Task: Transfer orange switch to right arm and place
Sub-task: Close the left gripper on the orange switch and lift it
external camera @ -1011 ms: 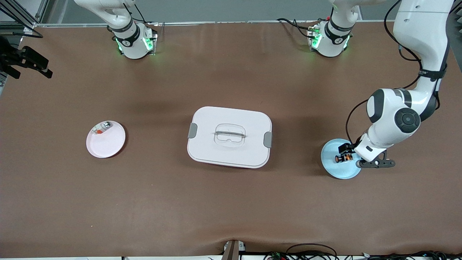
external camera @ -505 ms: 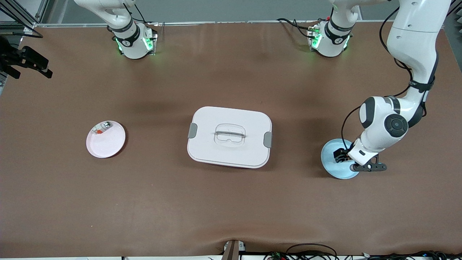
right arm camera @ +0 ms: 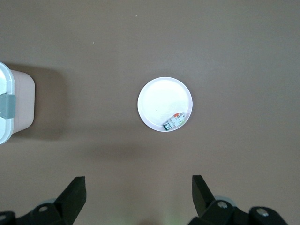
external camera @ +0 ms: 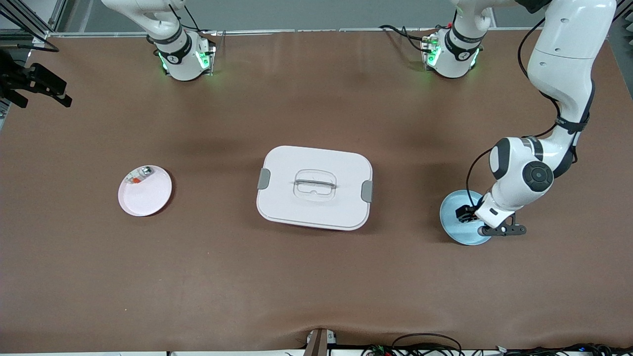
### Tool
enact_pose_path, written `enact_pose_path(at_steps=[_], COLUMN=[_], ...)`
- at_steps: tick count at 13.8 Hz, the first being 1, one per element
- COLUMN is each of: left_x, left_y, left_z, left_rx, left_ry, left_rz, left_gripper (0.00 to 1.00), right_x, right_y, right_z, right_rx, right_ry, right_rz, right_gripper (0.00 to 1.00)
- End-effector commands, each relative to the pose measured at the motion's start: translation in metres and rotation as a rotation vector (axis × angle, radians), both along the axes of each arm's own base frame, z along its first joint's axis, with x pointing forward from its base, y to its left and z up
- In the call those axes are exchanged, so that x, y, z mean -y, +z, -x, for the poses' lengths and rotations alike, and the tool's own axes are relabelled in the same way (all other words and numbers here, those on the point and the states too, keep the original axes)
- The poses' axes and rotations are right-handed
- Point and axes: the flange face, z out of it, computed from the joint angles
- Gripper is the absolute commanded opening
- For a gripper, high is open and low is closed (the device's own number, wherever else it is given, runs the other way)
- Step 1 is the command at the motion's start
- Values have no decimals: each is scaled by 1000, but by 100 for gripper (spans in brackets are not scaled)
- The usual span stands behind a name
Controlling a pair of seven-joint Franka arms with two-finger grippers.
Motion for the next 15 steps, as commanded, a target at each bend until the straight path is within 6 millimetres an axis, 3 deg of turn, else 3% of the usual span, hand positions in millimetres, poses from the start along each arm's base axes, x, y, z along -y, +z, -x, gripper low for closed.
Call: enact_pose_path(at_steps=[1, 2, 3, 5, 8, 15], left_x=[0, 1, 4, 6, 10, 42], left_y=[0, 0, 1, 4, 24, 127], left_z=[-1, -1, -1, -1, -2, 0], left_rx=[11, 8, 7, 4, -8, -29], left_ry=[16, 33, 46, 46, 40, 13], left_rz=[-8, -6, -5, -6, -11, -6], left_gripper=[85, 74, 54, 1, 0, 0], right_x=[1, 1, 1, 1, 1, -7], right_y=[4, 4, 4, 4, 4, 6], right_z=[-2, -2, -2, -2, -2, -2], right_rx=[-6, -6, -6, -6, -5, 0], right_ry=[-1, -1, -1, -1, -1, 12], right_rz=[19, 19, 19, 19, 19, 20], right_gripper=[100, 100, 100, 100, 100, 100])
